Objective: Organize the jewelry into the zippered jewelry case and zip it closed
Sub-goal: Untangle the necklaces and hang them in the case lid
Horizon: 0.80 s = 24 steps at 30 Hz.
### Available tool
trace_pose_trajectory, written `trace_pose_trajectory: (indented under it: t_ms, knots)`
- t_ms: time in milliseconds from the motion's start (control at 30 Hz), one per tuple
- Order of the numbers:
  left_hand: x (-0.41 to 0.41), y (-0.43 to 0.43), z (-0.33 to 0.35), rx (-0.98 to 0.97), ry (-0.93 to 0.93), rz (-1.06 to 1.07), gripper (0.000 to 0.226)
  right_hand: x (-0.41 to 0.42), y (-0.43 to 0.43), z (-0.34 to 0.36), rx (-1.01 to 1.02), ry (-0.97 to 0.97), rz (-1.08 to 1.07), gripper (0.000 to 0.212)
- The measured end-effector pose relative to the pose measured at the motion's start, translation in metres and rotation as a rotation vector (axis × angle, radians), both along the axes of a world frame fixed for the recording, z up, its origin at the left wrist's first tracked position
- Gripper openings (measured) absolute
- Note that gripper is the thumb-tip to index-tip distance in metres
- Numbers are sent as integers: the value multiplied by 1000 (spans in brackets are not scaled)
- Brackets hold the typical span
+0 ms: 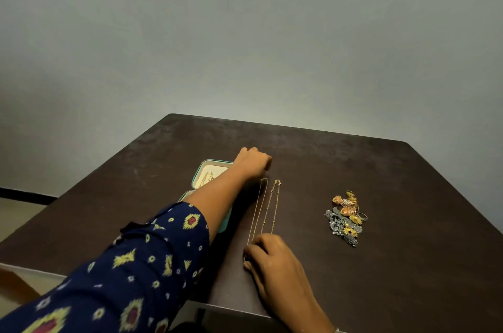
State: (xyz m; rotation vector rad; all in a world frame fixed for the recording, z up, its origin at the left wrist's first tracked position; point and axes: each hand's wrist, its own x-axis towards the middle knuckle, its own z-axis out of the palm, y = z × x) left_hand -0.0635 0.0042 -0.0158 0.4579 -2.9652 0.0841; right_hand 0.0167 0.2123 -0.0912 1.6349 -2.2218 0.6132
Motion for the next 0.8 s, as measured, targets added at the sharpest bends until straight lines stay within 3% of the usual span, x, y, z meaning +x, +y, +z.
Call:
trace_pose_trajectory:
  t_ms: [133,533,700,800]
  knots:
    - [-9,-1,-9,6,-93,43,20,-2,0,-2,-4,-5,3,17]
    - [-13,-2,-13,11,-132,33,25,-3,-1,0,-28,-2,22,14]
    - [-3,2,2,183,1,34,21,-3,0,0,-58,-31,40,12]
    - [6,3,14,377,124,30,6,-4,2,0,-57,-40,58,11]
